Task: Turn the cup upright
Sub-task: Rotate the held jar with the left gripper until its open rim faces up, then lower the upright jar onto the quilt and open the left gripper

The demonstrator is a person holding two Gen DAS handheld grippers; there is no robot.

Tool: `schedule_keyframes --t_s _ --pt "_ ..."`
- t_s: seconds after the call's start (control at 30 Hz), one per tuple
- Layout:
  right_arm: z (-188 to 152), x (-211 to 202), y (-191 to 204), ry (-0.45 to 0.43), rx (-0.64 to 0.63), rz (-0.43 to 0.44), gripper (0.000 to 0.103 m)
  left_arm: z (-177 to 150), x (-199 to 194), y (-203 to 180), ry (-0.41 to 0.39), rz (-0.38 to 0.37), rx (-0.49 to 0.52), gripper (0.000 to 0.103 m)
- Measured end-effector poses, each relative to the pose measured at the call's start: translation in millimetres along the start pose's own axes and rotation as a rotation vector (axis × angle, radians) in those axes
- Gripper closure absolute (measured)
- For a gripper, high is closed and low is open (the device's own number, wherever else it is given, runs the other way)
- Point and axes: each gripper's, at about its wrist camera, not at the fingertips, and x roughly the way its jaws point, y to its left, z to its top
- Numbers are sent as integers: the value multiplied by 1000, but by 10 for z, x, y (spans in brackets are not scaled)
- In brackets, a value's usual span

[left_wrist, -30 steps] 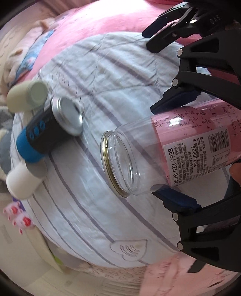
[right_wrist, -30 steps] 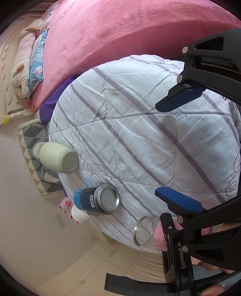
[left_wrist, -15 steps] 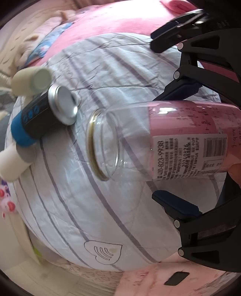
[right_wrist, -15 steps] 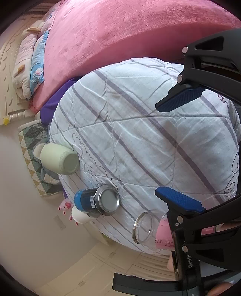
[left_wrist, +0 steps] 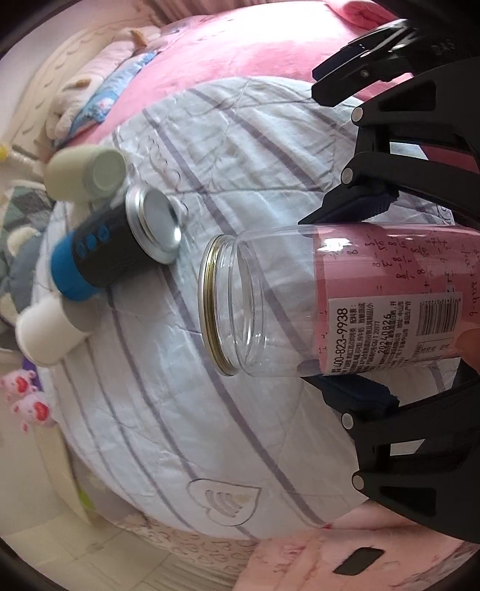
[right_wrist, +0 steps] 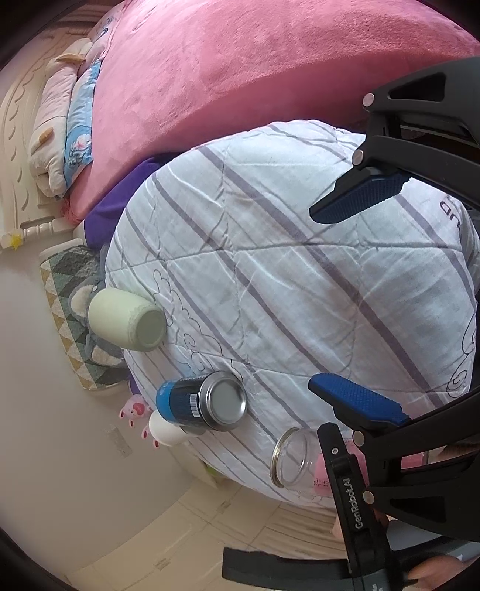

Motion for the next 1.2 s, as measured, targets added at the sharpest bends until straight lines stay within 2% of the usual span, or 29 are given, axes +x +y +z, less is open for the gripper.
schedule_keyframes --t_s 0.2,0.33,0.47,0.63,0.93,1.2 --pt "-28 -77 -6 -12 5 -11 19 -46 -325 -1 -174 39 78 32" --pt "-63 -146 30 -22 -1 -16 19 -60 -544 35 -365 106 130 32" --pt "-126 -198 88 -25 -11 -26 19 -79 -497 80 -486 94 162 32" --pt "-243 -260 171 -20 -31 -48 19 -295 -514 184 -612 60 194 32" --pt "-507 -391 303 -20 -37 -97 19 -716 -464 320 -718 12 221 32" --pt "-742 -518 399 -41 -26 -149 19 -847 -507 343 -745 -24 259 32"
